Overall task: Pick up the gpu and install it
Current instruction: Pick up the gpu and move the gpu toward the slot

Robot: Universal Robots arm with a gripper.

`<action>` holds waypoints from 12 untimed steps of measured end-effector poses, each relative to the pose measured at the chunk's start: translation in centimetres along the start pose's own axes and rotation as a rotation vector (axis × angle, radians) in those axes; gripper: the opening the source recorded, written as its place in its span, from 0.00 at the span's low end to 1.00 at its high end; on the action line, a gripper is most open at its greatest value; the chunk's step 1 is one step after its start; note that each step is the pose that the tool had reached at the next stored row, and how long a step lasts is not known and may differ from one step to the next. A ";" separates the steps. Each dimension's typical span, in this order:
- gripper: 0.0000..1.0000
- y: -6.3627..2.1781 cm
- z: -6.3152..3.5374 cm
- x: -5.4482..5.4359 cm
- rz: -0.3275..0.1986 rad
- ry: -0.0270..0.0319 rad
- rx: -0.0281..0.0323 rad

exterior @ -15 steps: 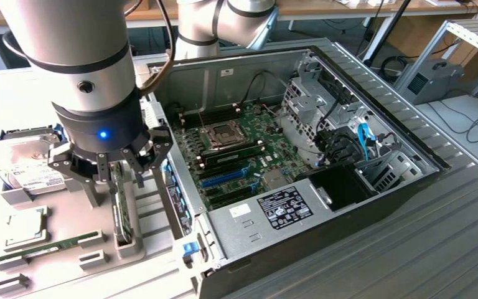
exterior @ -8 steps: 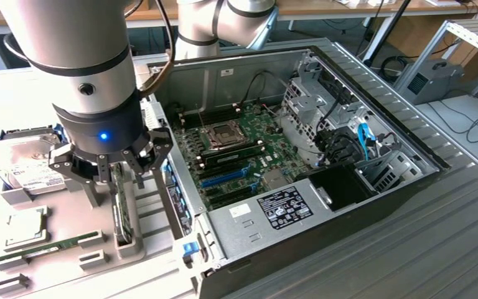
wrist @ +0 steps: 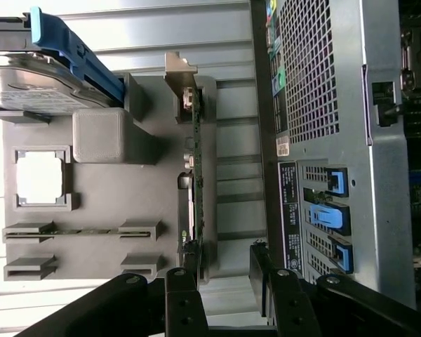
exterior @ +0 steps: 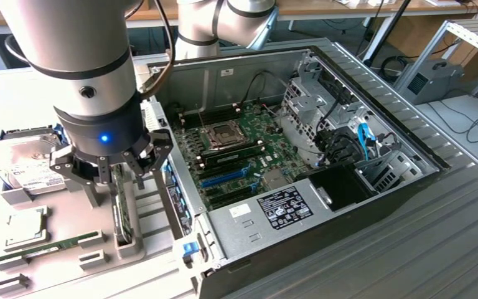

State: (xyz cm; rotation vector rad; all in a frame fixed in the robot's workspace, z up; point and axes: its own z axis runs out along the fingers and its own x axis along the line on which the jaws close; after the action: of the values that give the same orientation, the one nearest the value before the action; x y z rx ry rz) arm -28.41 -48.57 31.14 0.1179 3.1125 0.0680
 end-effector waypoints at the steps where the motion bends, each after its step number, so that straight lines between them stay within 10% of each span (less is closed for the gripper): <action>1: 0.42 0.00 0.03 0.0 0.000 0.0000 0.0000; 12: 0.42 -0.02 0.49 0.0 0.000 0.0000 0.0000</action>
State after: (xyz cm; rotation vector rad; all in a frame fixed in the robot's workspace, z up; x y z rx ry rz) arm -28.40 -48.57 30.66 0.1179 3.1125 0.0679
